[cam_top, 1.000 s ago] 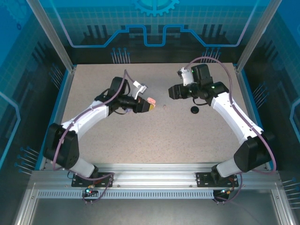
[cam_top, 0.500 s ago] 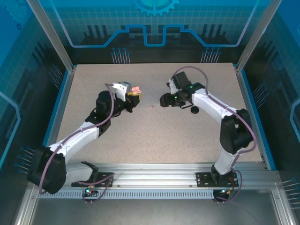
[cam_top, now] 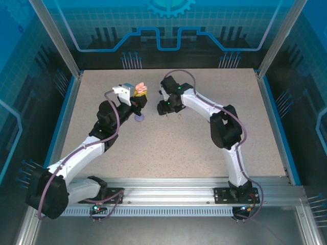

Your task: Insert wireless bluetooth earbuds into charging case

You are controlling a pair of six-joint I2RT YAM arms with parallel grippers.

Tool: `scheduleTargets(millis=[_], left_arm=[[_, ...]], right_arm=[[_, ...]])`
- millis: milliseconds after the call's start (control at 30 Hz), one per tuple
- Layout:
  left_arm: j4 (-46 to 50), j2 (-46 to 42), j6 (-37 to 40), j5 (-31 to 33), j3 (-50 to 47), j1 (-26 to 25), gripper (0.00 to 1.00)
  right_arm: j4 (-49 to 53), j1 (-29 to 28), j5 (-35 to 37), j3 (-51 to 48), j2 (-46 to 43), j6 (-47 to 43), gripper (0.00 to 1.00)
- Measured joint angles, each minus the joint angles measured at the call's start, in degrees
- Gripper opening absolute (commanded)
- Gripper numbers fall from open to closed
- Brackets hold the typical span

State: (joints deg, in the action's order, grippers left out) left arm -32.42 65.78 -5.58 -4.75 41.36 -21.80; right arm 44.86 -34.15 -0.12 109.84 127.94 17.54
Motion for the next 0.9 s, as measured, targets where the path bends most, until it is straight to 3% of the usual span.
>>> scheduleTargets(millis=[367,900], left_arm=[[0.2,-2.0,1.7,-1.1,3.0,-1.1,0.0],[1.8,-2.0,3.2,-1.7,4.3,-2.4,0.0]], right_arm=[[4.8,-1.3,5.2,7.2,8.1,-0.7,0.47],[7.4,-1.3,7.3,13.4,13.0,-1.3,0.38]])
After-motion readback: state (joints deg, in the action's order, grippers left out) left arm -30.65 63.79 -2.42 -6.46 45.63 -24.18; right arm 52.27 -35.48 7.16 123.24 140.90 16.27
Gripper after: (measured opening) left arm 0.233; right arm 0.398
